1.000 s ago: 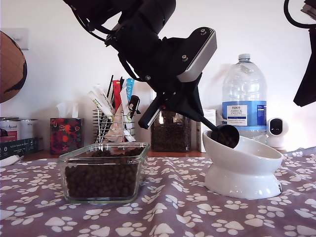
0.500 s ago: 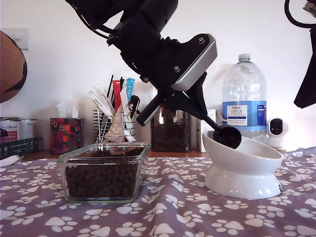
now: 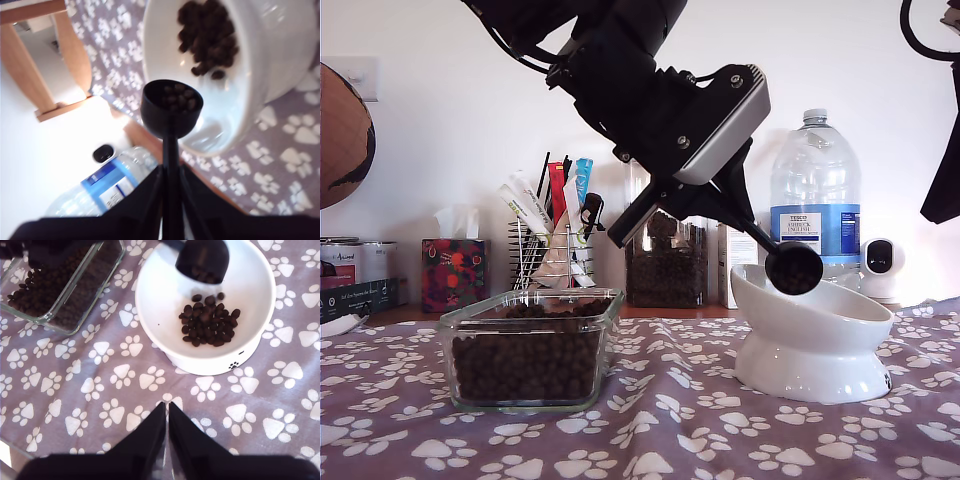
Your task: Measure one spoon of cat food and pour it into the food bowl
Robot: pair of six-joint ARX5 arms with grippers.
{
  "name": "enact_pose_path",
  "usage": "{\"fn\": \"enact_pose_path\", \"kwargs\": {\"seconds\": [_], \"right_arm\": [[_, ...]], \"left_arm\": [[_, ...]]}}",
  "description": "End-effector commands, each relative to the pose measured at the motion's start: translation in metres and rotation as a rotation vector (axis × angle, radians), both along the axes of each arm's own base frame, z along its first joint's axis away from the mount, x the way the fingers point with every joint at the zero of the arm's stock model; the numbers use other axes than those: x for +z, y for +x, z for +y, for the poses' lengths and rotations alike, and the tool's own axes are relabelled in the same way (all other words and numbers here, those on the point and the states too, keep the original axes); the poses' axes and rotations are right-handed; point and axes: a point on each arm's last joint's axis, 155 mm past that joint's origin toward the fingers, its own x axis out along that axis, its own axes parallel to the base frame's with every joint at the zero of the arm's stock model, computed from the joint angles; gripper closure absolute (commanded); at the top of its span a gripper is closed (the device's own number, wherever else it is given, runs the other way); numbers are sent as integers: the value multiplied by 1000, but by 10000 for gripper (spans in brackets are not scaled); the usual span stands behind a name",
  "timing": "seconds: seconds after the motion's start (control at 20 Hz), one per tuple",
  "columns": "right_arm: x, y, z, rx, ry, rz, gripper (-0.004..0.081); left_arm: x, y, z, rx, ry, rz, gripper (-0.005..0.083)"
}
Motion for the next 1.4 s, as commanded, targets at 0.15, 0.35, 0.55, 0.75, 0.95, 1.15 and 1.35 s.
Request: {"fn": "enact_pose_path", "kwargs": {"seconds": [0.15, 0.35, 0.55, 0.75, 0.95, 1.15, 1.35], "right_arm": [[4, 1, 2, 7, 6, -6, 780], [3, -3, 7, 32, 4, -1, 780], [2, -5, 9, 40, 1, 2, 780], [2, -5, 8, 41, 1, 2, 780], [2, -5, 8, 40, 1, 2, 780], [2, -5, 8, 40, 1, 2, 780], [2, -4, 8, 41, -1, 0, 780]], "left_arm": [[3, 4, -8, -44, 18, -79, 792], [25, 18, -11, 1, -38, -161, 793], [26, 15, -14, -5, -42, -167, 793], [14, 4, -16, -25, -2, -130, 793], [18, 15, -9, 37, 8, -166, 793], [19, 19, -5, 76, 23, -183, 793], [20, 17, -6, 118, -16, -144, 793]]}}
